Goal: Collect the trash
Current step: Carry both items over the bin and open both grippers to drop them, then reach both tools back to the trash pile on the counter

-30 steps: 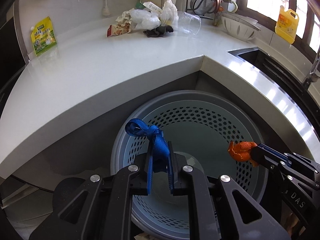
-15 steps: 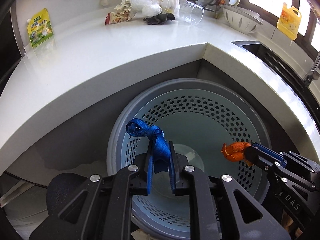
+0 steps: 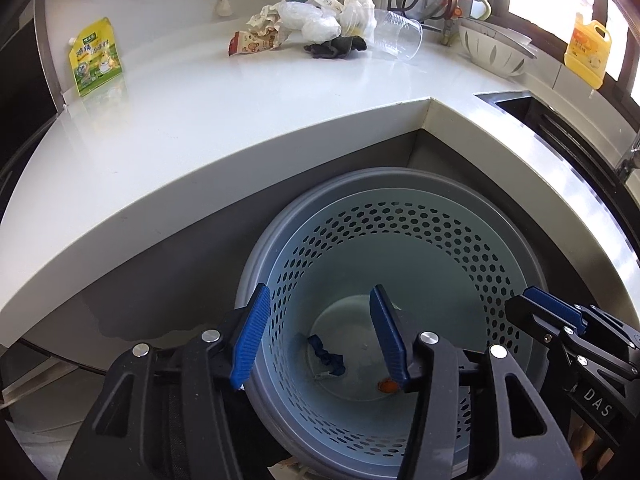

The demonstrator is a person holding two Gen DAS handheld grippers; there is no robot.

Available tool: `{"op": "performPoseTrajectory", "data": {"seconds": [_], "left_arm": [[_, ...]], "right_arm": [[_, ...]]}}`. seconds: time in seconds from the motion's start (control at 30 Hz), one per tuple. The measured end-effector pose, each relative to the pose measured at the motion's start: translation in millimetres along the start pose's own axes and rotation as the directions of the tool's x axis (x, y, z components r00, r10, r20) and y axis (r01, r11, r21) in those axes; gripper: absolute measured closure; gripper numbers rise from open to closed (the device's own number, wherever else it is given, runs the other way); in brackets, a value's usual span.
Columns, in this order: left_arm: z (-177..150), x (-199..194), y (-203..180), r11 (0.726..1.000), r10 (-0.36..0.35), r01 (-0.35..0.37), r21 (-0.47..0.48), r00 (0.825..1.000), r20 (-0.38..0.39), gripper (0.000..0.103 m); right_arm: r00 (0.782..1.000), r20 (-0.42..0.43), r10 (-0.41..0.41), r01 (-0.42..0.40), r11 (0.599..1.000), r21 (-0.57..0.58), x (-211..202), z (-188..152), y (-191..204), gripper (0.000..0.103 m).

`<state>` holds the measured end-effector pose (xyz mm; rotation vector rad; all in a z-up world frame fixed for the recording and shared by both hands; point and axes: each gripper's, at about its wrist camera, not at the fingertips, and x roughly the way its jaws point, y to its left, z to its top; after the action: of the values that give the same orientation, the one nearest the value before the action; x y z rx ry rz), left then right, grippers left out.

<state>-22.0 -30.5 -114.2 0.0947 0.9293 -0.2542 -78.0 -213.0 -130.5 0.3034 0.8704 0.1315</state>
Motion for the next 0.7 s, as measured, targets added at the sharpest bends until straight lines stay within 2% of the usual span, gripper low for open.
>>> {"op": "performPoseTrajectory", "data": {"seconds": [0.13, 0.37, 0.43, 0.5, 0.57, 0.7], "left_arm": [[0, -2, 2, 1.000, 0.009, -0.009, -0.007, 1.000, 0.010, 0.051], [5, -7, 10, 0.999, 0.029, -0.028, -0.032, 0.999, 0.033, 0.039], [10, -10, 14, 0.998, 0.032, -0.030, -0.047, 0.999, 0.041, 0.036], [17, -15, 19, 0.997, 0.037, -0.033, -0.062, 0.997, 0.062, 0.028], [26, -21, 23, 0.996, 0.048, -0.042, -0.075, 0.995, 0.087, 0.022], [50, -37, 29, 0.994, 0.075, -0.062, -0.089, 0.985, 0.156, 0.011]], "right_arm": [[1.000, -0.001, 0.003, -0.003, 1.000, -0.002, 1, 0, 0, 0.075], [1.000, 0.007, 0.009, -0.009, 1.000, -0.007, 2, 3, 4, 0.069], [1.000, 0.022, 0.011, -0.011, 1.000, -0.015, -1, 9, 8, 0.064], [0.999, 0.051, 0.007, -0.005, 1.000, -0.025, -7, 16, 11, 0.054], [0.997, 0.072, 0.010, -0.008, 0.999, -0.032, -13, 26, 14, 0.053], [0.991, 0.133, 0.011, -0.004, 0.999, -0.049, -25, 55, 17, 0.043]]}}
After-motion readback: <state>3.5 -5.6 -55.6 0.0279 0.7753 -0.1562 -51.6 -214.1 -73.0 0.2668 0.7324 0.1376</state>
